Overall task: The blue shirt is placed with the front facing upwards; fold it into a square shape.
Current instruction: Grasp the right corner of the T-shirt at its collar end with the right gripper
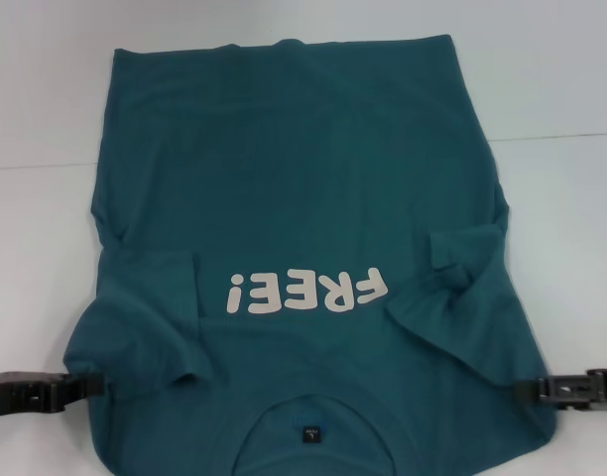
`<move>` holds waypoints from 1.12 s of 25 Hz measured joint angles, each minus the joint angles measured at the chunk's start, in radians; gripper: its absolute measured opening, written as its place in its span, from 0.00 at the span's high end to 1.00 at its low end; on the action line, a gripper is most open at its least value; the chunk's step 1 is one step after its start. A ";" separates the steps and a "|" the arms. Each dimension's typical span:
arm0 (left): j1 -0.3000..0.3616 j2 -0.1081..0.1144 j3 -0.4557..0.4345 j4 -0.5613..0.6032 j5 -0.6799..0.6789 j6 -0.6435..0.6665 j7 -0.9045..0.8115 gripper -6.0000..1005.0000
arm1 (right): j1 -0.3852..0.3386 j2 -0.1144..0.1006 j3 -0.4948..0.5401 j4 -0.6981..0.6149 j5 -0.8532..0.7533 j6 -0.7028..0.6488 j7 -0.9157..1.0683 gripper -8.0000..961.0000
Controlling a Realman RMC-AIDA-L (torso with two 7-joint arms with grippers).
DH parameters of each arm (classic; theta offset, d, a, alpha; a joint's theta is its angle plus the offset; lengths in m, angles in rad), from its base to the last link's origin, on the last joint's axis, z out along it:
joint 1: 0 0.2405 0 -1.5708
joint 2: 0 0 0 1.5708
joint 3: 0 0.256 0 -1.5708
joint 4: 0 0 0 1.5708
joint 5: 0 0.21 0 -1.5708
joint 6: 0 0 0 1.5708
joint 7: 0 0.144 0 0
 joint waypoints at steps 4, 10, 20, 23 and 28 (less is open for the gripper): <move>0.000 0.000 0.000 0.000 0.000 -0.001 0.001 0.99 | -0.036 -0.019 0.010 -0.006 0.006 0.007 0.003 0.03; -0.004 -0.002 0.001 -0.001 0.000 -0.001 0.001 0.99 | -0.049 -0.028 0.021 -0.006 0.002 0.007 0.003 0.03; -0.006 -0.003 0.002 -0.001 0.000 -0.001 0.002 0.99 | -0.017 -0.007 0.009 0.007 -0.003 0.019 -0.002 0.03; -0.006 -0.002 0.001 -0.001 0.000 -0.001 0.002 0.99 | -0.010 -0.003 0.005 0.008 -0.016 0.020 -0.001 0.03; -0.006 -0.002 0.002 0.000 0.000 -0.001 0.003 0.99 | -0.008 -0.002 0.005 0.008 -0.022 0.014 0.002 0.03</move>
